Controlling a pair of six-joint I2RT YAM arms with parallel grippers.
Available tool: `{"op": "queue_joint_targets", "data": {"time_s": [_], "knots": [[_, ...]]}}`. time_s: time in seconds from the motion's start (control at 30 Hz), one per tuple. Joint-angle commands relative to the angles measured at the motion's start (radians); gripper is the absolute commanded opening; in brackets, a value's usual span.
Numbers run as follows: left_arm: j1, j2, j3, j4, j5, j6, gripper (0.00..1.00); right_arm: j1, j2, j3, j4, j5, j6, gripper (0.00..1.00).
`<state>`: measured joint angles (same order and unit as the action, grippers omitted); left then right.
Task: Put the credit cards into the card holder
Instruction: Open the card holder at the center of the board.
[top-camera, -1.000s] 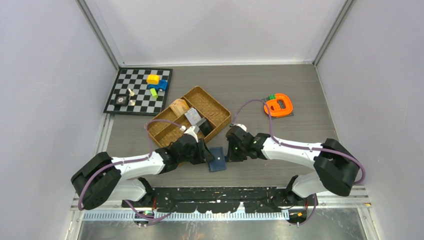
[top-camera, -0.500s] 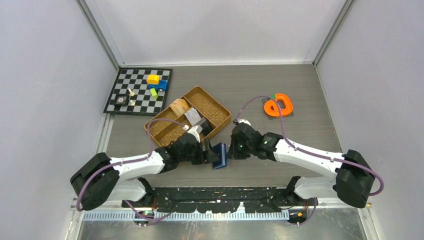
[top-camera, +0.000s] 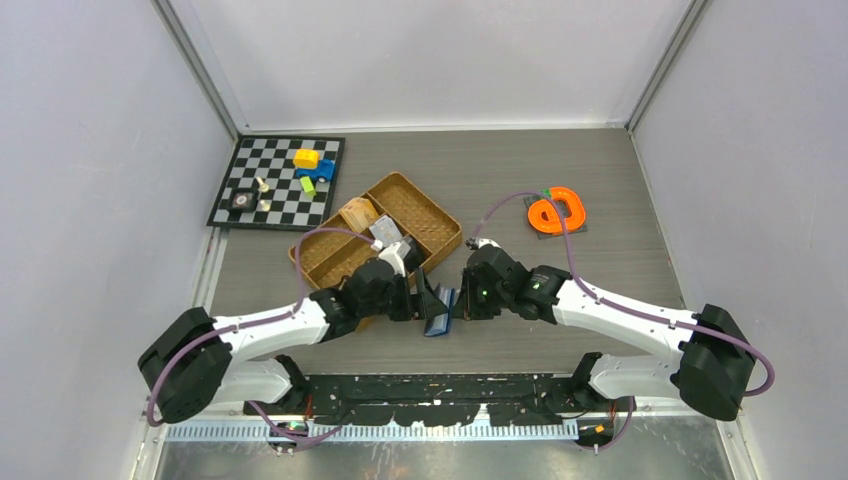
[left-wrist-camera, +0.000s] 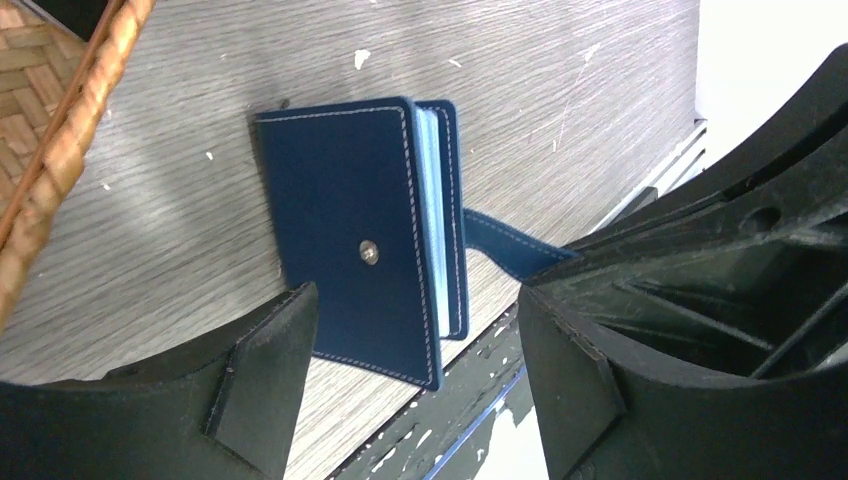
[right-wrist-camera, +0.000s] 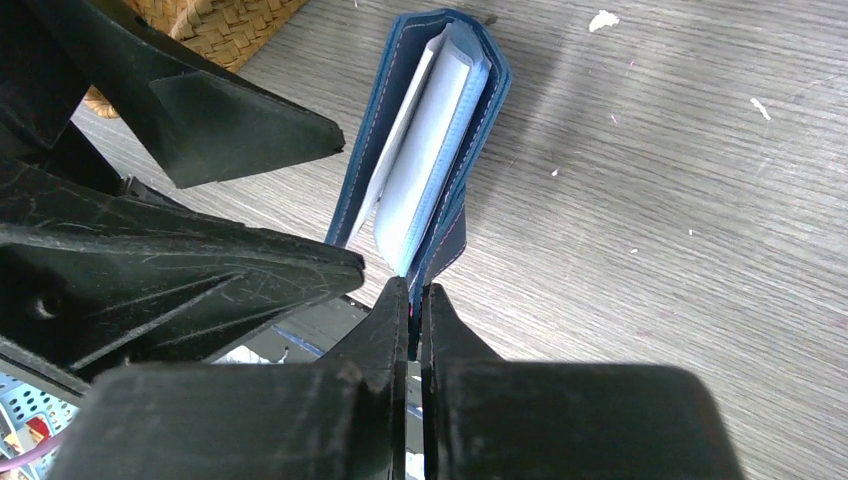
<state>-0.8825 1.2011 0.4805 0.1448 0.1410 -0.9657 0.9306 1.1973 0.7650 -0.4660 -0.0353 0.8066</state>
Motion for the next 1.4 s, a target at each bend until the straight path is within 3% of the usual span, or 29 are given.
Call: {"op": "queue_joint_targets", "data": {"time_s": [0.0,0.33,1.0,1.37], "knots": [[-0.015,0.046,0.074,-0.044,-0.012,0.067,0.75,0.006,-0.009,0.046,0.020,-0.008,-0.018,0.00],[-0.068,0.132,0.177,-0.222,-0.116,0.140,0.74,0.007,-0.019,0.039,0.023,-0.008,-0.017,0.01],[-0.093,0.151,0.183,-0.251,-0.208,0.155,0.60,0.007,-0.013,0.036,0.016,-0.002,-0.020,0.01],[-0.092,0.131,0.210,-0.298,-0.274,0.206,0.60,0.007,-0.005,0.036,-0.007,0.006,-0.026,0.00]]}}
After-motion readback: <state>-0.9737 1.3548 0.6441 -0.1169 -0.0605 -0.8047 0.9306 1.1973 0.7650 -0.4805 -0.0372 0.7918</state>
